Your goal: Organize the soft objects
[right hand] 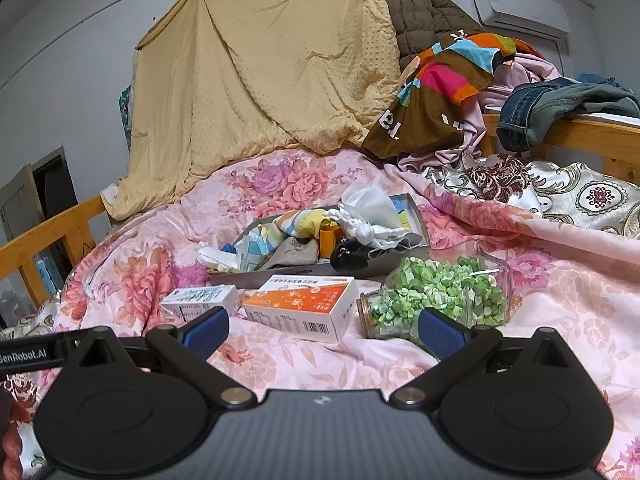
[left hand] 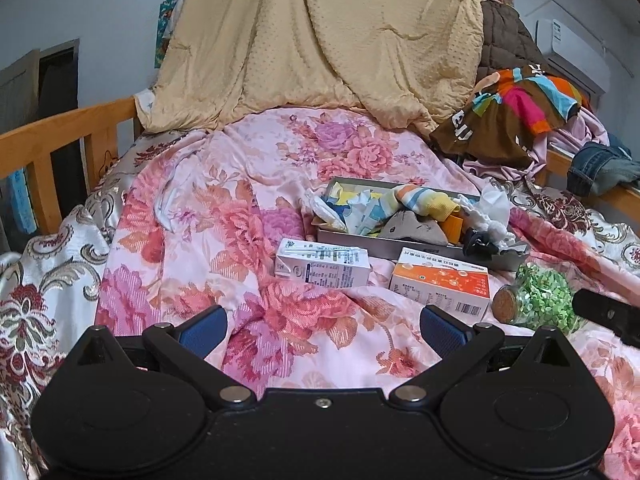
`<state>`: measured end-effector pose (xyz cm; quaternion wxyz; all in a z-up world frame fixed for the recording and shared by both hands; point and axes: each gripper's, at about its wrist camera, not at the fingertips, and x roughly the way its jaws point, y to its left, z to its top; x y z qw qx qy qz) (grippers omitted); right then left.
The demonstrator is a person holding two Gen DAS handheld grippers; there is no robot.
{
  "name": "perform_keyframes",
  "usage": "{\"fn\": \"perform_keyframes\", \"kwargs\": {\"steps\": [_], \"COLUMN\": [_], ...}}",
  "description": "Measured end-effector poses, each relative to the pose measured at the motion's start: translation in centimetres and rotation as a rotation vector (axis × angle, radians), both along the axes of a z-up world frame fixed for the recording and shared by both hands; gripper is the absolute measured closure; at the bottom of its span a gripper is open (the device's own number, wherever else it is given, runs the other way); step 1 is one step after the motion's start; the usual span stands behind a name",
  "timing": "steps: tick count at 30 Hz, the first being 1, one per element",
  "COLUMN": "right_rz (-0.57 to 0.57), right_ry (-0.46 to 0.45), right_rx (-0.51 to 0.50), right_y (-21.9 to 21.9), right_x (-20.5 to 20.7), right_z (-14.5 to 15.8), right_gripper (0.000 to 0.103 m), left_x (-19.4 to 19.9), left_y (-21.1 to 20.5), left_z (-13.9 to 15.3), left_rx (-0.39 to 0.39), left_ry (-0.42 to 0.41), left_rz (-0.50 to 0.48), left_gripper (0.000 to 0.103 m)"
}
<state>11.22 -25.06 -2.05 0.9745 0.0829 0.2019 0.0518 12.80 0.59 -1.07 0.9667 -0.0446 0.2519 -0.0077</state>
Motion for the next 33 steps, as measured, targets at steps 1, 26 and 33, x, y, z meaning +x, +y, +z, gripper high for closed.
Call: {"fn": "perform_keyframes", "kwargs": {"steps": [1, 26, 33], "right_rz": [0.001, -0.003, -0.005], "right_ry": [0.003, 0.014, 0.055], "right_rx": [-0.005, -0.082, -0.083], "right_y": [0.1, 2.1, 2.1], "right_x": [-0.1, -2.8, -1.8], "right_z": [0.0, -0.6, -1.2], "right_gripper": [0.000, 0.000, 0.000], "left_x": [-0.1, -2.9, -2.8], "left_y": [0.1, -0.2, -0.1], "left_z": [0.0, -0.4, -1.1], "left_rx": [-0.004, -0.003, 0.006], "left_ry": [0.002, 0.013, 0.006], "left_rz": [0.000, 0.015, 0.016], "left_gripper": [0.001, 0.001, 0.001]}}
